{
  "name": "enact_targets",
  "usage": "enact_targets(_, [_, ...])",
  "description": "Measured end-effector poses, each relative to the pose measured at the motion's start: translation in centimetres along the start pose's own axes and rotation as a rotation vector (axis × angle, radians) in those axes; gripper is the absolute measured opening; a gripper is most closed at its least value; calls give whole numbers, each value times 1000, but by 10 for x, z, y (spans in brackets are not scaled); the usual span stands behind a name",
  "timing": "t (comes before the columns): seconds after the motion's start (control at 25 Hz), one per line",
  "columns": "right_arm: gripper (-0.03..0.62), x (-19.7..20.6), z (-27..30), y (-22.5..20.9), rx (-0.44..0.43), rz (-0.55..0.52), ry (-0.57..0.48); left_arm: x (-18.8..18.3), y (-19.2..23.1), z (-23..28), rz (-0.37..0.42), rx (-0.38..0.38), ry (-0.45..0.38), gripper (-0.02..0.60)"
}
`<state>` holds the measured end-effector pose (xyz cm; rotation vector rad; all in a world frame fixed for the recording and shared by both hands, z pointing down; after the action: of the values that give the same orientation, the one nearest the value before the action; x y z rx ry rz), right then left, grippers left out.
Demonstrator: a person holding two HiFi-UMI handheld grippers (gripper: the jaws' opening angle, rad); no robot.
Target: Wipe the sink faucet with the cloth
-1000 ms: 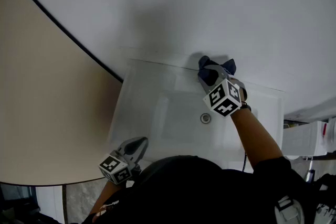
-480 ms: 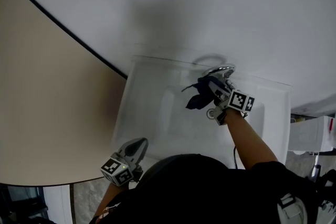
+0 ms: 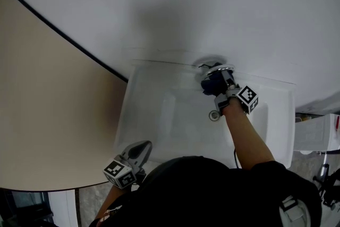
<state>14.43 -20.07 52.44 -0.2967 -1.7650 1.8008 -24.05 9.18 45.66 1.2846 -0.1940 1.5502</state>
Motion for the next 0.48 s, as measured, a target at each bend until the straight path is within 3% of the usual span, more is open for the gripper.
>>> enact_targets(0.12, [84, -3, 1, 20, -99, -32, -40, 2, 3, -3, -5, -11, -5, 0])
enact_targets(0.24, [80, -2, 0, 32, -133, -130, -43, 3, 3, -3, -11, -11, -9, 0])
enact_targets(0.32, [77, -2, -3, 39, -146, -282, -15, 3, 2, -2, -10, -4, -9, 0])
enact_targets(0.48, [77, 1, -2, 60, -141, -715, 122, 4, 5, -4, -6, -12, -10, 0])
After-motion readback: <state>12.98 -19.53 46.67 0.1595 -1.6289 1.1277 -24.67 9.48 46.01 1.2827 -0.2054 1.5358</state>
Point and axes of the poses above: the fingertips, and each gripper's own axes: z forward along the fingers, y to its left, x out of its underside, the point moved 10 cm from there along -z, backward along the fingers, and after that the axes turned 6 degrees about y, right-handed, at the moved point
